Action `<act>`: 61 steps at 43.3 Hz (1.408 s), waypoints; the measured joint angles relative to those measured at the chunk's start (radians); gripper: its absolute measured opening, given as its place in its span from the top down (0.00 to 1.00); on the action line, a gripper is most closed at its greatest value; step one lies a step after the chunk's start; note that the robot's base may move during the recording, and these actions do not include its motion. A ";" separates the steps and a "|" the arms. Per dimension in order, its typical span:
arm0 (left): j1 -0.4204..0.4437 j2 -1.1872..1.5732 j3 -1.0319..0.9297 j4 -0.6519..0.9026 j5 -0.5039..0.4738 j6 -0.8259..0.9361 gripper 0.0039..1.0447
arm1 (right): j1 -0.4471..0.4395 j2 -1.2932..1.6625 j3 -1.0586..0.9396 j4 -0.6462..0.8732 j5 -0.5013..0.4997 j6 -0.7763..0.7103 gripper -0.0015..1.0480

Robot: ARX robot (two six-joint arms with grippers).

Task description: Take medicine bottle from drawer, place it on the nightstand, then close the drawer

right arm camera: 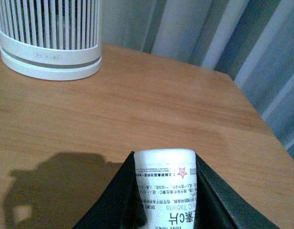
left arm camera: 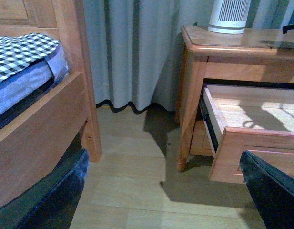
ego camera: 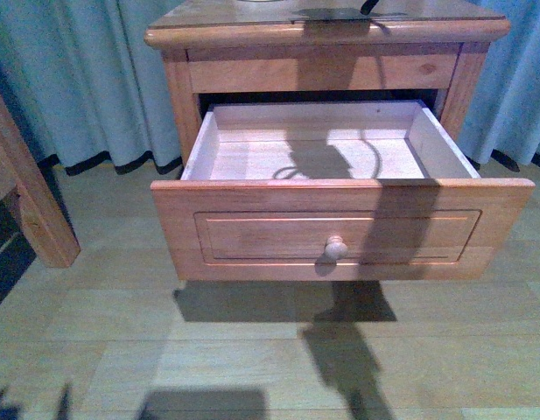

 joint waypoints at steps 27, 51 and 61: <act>0.000 0.000 0.000 0.000 0.000 0.000 0.06 | -0.002 -0.553 -0.847 0.500 -0.085 0.087 0.07; 0.000 0.000 0.000 0.000 0.000 0.000 0.06 | 0.068 -1.135 -2.202 0.720 -0.146 0.338 0.94; 0.000 0.000 0.000 0.000 0.000 0.000 0.06 | 0.068 -0.895 -2.218 0.873 -0.098 0.345 0.97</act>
